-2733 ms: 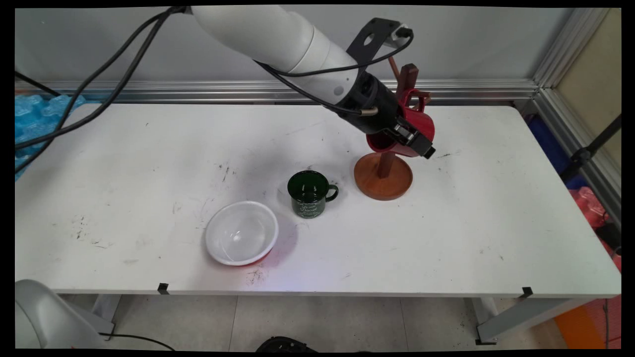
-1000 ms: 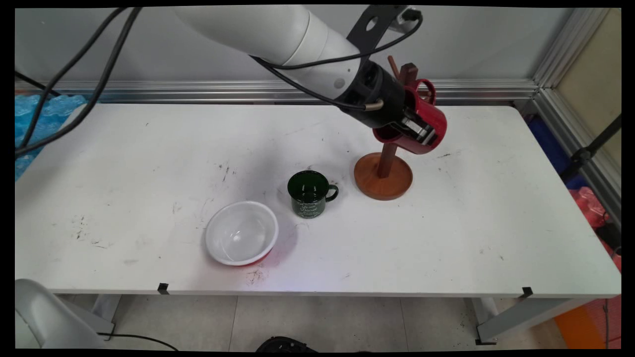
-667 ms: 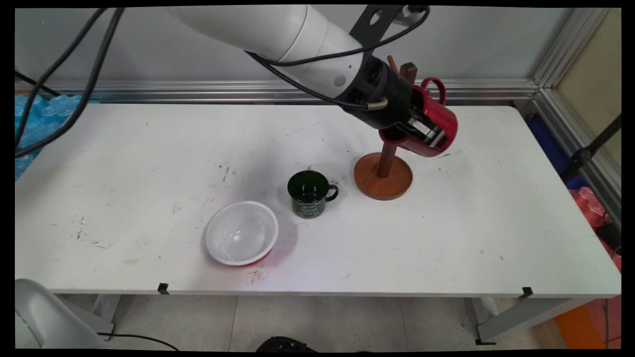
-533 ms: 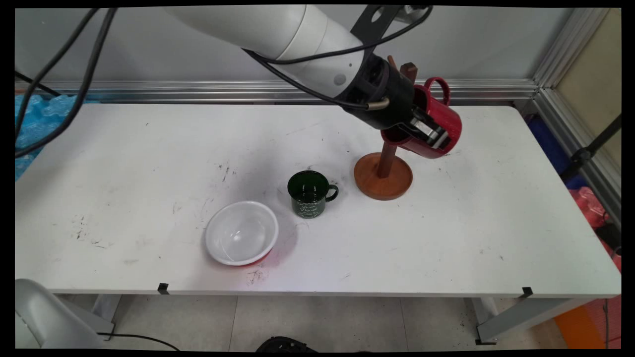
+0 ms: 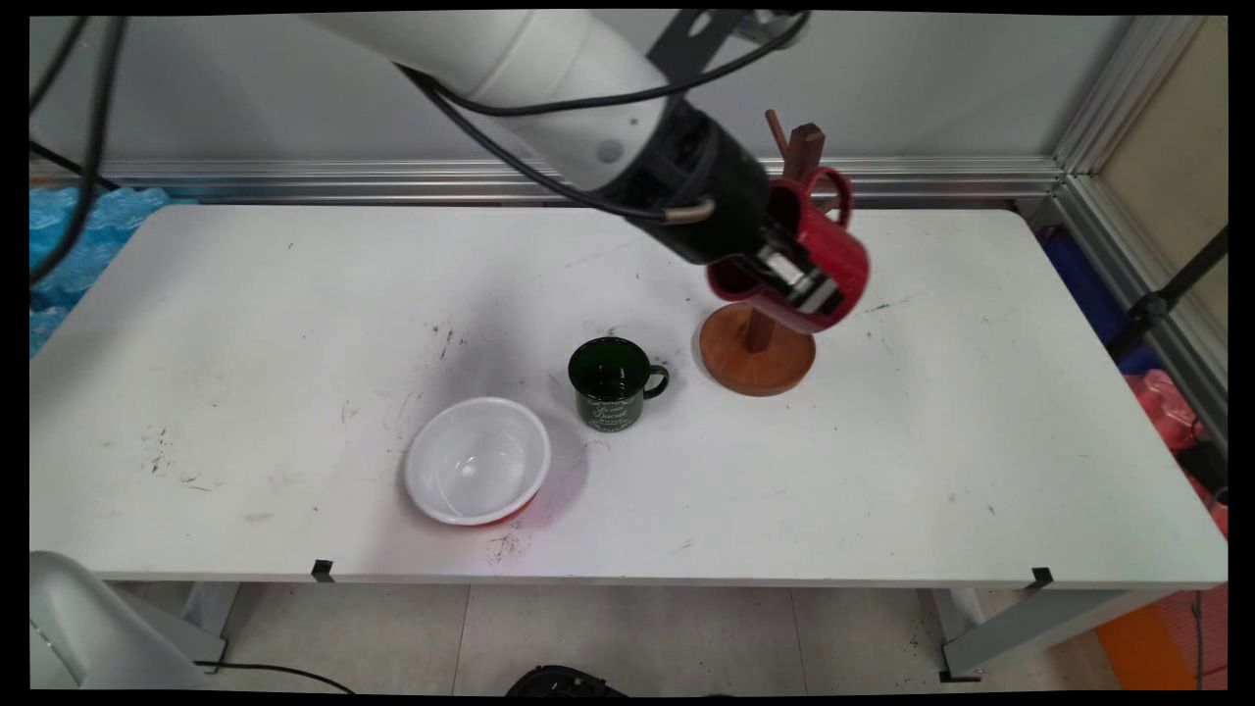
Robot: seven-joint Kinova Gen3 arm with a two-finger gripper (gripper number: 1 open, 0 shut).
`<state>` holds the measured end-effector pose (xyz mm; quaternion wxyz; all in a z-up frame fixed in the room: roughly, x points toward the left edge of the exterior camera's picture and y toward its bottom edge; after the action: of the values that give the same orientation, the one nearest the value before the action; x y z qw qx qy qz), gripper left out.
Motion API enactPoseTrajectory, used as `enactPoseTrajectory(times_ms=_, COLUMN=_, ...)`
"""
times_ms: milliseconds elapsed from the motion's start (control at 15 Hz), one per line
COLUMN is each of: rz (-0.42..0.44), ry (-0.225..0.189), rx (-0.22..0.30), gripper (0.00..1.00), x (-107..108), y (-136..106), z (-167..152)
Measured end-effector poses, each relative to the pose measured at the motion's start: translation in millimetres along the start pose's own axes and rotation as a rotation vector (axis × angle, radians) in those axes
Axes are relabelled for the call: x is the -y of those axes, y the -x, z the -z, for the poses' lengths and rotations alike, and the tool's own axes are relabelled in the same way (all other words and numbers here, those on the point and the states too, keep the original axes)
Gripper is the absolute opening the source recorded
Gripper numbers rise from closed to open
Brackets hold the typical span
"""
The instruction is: Place the picked object on the table
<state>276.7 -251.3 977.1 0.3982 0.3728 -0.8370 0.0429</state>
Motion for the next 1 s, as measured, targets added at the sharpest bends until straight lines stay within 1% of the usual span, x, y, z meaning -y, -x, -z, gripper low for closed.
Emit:
enactPoseTrajectory(times_ms=333, rz=-0.014, ry=-0.045, rx=0.079, gripper=0.00, x=8, y=13, z=33)
enactPoseTrajectory(times_ms=533, rz=-0.018, ry=-0.092, rx=0.128, gripper=0.00, x=22, y=22, z=55)
enactPoseTrajectory(times_ms=800, rz=-0.016, ry=-0.167, rx=0.186, gripper=0.00, x=50, y=29, z=77)
enactPoseTrajectory(times_ms=1000, rz=-0.015, ry=-0.230, rx=0.237, gripper=0.00, x=77, y=32, z=91)
